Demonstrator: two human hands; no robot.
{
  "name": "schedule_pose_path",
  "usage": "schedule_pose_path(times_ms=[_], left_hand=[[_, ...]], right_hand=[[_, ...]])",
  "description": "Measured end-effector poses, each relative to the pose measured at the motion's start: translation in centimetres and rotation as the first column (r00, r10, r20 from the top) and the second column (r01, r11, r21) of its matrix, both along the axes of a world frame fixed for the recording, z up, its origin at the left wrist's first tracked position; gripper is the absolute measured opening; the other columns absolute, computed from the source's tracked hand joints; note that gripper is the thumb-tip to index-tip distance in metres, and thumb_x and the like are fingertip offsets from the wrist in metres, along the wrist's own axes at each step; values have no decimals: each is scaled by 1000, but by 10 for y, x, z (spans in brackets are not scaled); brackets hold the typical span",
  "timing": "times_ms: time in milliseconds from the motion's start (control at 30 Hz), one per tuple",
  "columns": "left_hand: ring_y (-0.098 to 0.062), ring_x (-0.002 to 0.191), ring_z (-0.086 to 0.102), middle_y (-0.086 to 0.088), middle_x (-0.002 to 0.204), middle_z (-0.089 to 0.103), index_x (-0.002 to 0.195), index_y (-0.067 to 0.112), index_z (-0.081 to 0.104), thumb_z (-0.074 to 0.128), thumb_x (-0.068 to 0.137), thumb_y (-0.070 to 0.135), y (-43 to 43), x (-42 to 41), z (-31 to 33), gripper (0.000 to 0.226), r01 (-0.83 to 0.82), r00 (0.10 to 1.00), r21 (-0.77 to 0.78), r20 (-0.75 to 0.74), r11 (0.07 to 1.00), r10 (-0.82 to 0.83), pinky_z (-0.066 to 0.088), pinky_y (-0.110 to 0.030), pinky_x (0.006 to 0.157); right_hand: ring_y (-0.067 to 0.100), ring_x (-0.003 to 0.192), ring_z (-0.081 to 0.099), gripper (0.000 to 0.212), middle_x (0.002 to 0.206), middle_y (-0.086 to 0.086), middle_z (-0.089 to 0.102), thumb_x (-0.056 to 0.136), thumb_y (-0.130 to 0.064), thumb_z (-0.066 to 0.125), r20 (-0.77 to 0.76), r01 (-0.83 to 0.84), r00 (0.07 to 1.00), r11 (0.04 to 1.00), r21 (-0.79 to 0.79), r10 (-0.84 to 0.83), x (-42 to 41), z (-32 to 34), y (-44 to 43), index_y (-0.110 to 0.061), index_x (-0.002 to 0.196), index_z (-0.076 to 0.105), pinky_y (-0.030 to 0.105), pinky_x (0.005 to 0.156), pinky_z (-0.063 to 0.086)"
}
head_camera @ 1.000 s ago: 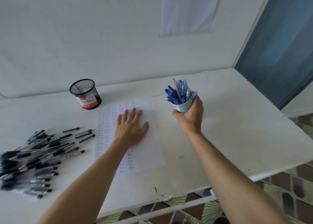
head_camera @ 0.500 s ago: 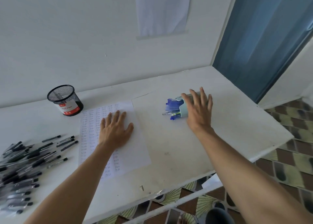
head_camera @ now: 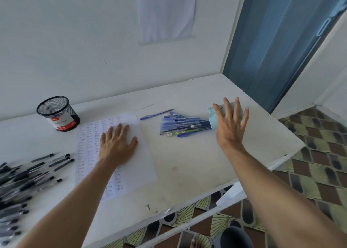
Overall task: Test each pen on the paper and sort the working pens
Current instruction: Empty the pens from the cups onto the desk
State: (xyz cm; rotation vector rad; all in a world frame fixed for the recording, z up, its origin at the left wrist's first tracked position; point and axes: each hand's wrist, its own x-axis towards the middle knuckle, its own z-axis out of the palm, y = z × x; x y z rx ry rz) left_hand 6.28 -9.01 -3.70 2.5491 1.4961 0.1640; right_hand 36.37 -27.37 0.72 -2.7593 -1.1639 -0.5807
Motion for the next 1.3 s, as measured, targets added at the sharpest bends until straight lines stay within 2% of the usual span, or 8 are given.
schedule_pose_path(times_ms=[167, 300, 467, 667, 833, 1000, 1167, 1300], left_hand=[[-27, 154, 7, 0, 167, 13, 157, 25, 21, 31, 100, 58, 0, 0, 0, 66, 4, 1000, -1, 2, 1000, -4, 3, -47, 125], [-28, 154, 8, -1, 167, 14, 157, 25, 21, 30, 100, 58, 0, -1, 0, 66, 9, 1000, 8, 0, 1000, -9, 4, -48, 125], [-28, 154, 8, -2, 167, 14, 157, 25, 21, 30, 100, 58, 0, 0, 0, 67, 10, 1000, 5, 4, 1000, -10, 5, -49, 125], [-24, 154, 7, 2, 167, 15, 157, 25, 23, 36, 99, 58, -1, -1, 2, 68, -5, 999, -27, 54, 1000, 7, 2, -45, 125], [-22, 152, 16, -1, 163, 27, 154, 17, 33, 56, 95, 52, 7, -3, 7, 73, -49, 982, -132, 176, 990, 72, 8, -41, 124], [-26, 146, 27, -9, 155, 40, 146, 11, 46, 66, 92, 26, 13, -11, 24, 59, -107, 883, -224, 427, 969, 197, 21, -39, 120], [-26, 151, 9, -4, 161, 29, 148, 22, 42, 53, 98, 42, 26, -24, 20, 55, -144, 968, -35, 201, 989, 148, 13, -48, 120], [-27, 153, 3, -2, 166, 17, 155, 24, 25, 33, 100, 57, 30, -21, 15, 65, -106, 994, -13, 37, 994, 106, 2, -46, 124]], right_hand=[[36, 152, -2, 99, 163, 6, 19, 67, 10, 75, -62, 144, 988, 986, 86, -139, 12, 1, -12, -31, 147, 34, 59, 119, -1], [34, 152, 7, 98, 158, 5, 30, 63, 4, 78, -169, 180, 975, 957, 228, -143, 10, 5, -17, -27, 145, 36, 59, 118, 5], [25, 143, 27, 92, 143, -1, 44, 63, -17, 76, -277, 134, 961, 914, 383, -25, -10, 7, -1, -26, 145, 33, 56, 109, 17], [24, 122, 46, 86, 125, 0, 54, 56, -28, 75, -291, 19, 935, 791, 612, 203, -55, 11, 34, -13, 133, 41, 48, 102, 23], [21, 121, 46, 86, 125, -2, 57, 60, -40, 78, -355, -113, 829, 750, 652, 433, -109, 15, 78, -12, 133, 43, 44, 102, 23], [28, 115, 52, 82, 121, 4, 59, 63, -49, 83, -392, -161, 740, 710, 685, 546, -152, 10, 129, -10, 129, 52, 45, 89, 41], [25, 110, 47, 82, 118, 13, 58, 67, -32, 88, -481, -107, 583, 649, 753, 655, -171, 5, 178, -2, 133, 50, 44, 96, 42], [32, 110, 57, 85, 121, 13, 60, 66, -41, 80, -532, -3, 528, 628, 778, 662, -174, -1, 211, -1, 134, 47, 51, 93, 49]])
